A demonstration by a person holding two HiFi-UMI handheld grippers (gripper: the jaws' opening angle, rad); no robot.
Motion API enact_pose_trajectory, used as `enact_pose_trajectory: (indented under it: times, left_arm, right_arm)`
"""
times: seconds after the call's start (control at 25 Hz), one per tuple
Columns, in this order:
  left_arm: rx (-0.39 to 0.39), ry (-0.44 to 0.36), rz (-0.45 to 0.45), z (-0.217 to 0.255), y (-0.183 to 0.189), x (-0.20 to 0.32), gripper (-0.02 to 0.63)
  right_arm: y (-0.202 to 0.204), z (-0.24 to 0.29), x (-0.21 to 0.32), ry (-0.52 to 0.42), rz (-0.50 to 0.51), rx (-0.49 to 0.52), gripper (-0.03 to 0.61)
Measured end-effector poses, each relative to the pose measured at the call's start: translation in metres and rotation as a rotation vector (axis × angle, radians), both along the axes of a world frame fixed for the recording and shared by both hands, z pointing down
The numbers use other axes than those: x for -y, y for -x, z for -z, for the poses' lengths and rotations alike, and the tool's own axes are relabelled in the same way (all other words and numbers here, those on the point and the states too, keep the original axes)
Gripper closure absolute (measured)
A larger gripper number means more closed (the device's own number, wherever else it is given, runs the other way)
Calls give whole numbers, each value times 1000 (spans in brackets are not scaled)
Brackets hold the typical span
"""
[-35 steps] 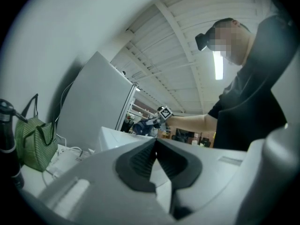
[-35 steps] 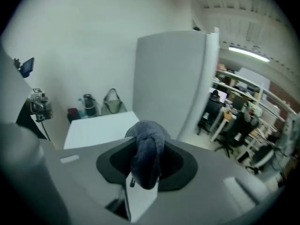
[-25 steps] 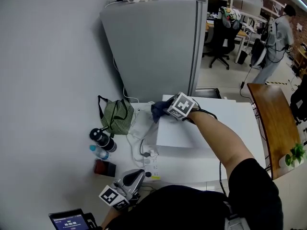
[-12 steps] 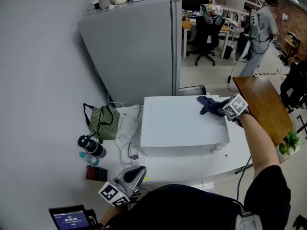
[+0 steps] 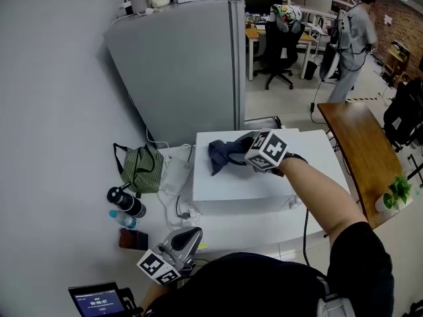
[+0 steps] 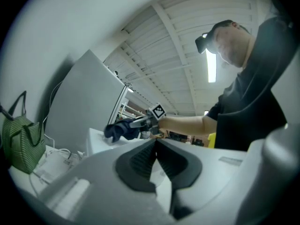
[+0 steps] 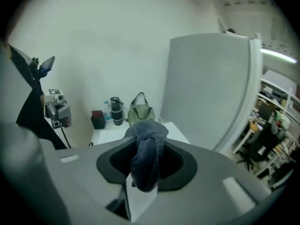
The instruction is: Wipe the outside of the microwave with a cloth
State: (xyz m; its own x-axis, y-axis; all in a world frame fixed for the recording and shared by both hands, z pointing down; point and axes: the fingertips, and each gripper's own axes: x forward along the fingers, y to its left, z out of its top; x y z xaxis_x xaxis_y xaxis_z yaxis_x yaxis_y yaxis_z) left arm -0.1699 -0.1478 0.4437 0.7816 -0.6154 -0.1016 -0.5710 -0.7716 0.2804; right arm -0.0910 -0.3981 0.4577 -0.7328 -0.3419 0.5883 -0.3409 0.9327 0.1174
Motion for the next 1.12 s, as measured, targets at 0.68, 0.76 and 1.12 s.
enact_pose_trajectory:
  times: [0.68, 0.76, 1.12]
  left_arm:
    - [-8, -8, -15, 4, 2, 1, 611]
    - [-7, -4, -33, 3, -8, 1, 611]
    - [-1, -22, -42, 7, -15, 1, 611]
  right_arm:
    - [-197, -92, -18, 194, -226, -212, 469]
    - [-260, -93, -20, 197, -304, -248, 469]
    - [-196, -15, -31, 71, -218, 4, 469]
